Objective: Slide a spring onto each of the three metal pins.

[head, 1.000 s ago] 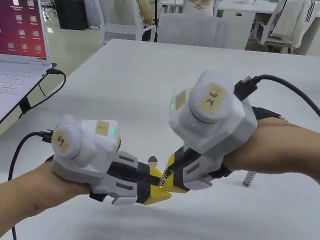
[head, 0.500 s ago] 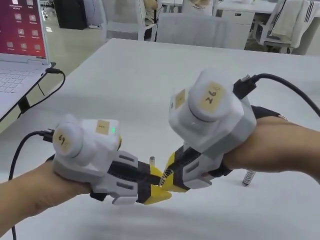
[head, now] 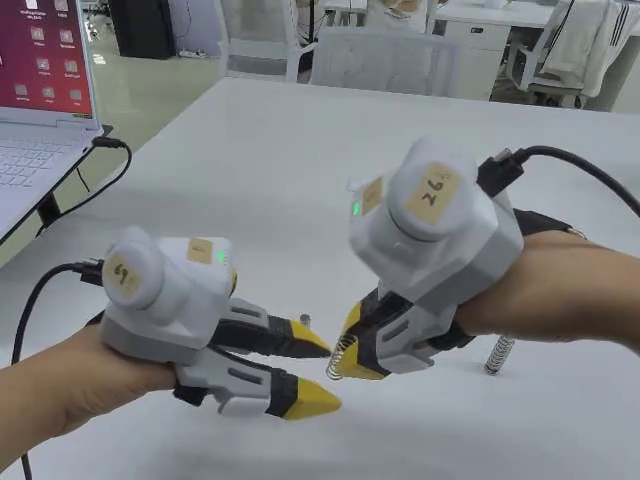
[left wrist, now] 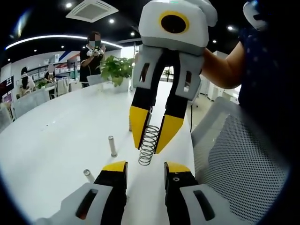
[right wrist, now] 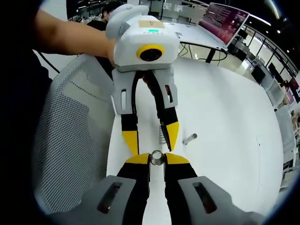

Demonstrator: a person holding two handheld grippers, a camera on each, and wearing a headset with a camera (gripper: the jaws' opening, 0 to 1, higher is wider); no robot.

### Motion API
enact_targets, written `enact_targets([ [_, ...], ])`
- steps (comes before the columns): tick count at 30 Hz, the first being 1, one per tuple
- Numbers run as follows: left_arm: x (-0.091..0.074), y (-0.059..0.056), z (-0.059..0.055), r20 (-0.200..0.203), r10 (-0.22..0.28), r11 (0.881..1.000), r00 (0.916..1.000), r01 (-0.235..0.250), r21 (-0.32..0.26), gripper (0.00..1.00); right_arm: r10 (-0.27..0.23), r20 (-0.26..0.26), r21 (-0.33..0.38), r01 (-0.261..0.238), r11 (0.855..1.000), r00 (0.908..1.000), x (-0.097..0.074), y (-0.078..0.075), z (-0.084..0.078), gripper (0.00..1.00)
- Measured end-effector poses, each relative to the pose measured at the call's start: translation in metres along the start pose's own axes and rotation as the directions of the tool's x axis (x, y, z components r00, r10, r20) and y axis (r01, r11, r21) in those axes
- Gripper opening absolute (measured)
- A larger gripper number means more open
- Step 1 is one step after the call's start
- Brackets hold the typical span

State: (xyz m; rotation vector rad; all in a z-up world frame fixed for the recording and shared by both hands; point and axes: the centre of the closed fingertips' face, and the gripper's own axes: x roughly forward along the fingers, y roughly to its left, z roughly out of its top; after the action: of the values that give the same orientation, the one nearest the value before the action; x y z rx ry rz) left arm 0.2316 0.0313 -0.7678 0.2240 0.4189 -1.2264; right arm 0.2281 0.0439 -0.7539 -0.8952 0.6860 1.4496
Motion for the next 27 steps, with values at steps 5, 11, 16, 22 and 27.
enact_targets([
  [5, -0.001, 0.002, -0.001, -0.001, 0.006, 1.0, 1.0, -0.006, -0.016, 0.31, -0.008, -0.005, 0.009, 0.008, 1.0, 1.0, -0.003, -0.003, -0.005, 0.08],
  [11, -0.005, 0.004, -0.001, 0.001, 0.016, 0.999, 0.9999, -0.016, -0.033, 0.36, -0.015, -0.008, 0.019, 0.016, 1.0, 0.9999, -0.006, -0.006, -0.009, 0.08],
  [16, -0.011, 0.007, 0.0, 0.006, 0.033, 0.999, 0.9994, -0.032, -0.04, 0.39, -0.029, -0.006, 0.035, 0.029, 0.999, 0.9996, -0.014, -0.01, -0.013, 0.08],
  [22, -0.019, 0.01, -0.001, 0.009, 0.049, 0.997, 0.9988, -0.048, -0.061, 0.42, -0.038, -0.013, 0.051, 0.039, 0.998, 0.9992, -0.019, -0.014, -0.02, 0.08],
  [27, -0.025, 0.009, -0.006, 0.006, 0.061, 0.996, 0.9981, -0.061, -0.068, 0.43, -0.043, -0.017, 0.058, 0.043, 0.997, 0.9989, -0.02, -0.016, -0.024, 0.08],
])
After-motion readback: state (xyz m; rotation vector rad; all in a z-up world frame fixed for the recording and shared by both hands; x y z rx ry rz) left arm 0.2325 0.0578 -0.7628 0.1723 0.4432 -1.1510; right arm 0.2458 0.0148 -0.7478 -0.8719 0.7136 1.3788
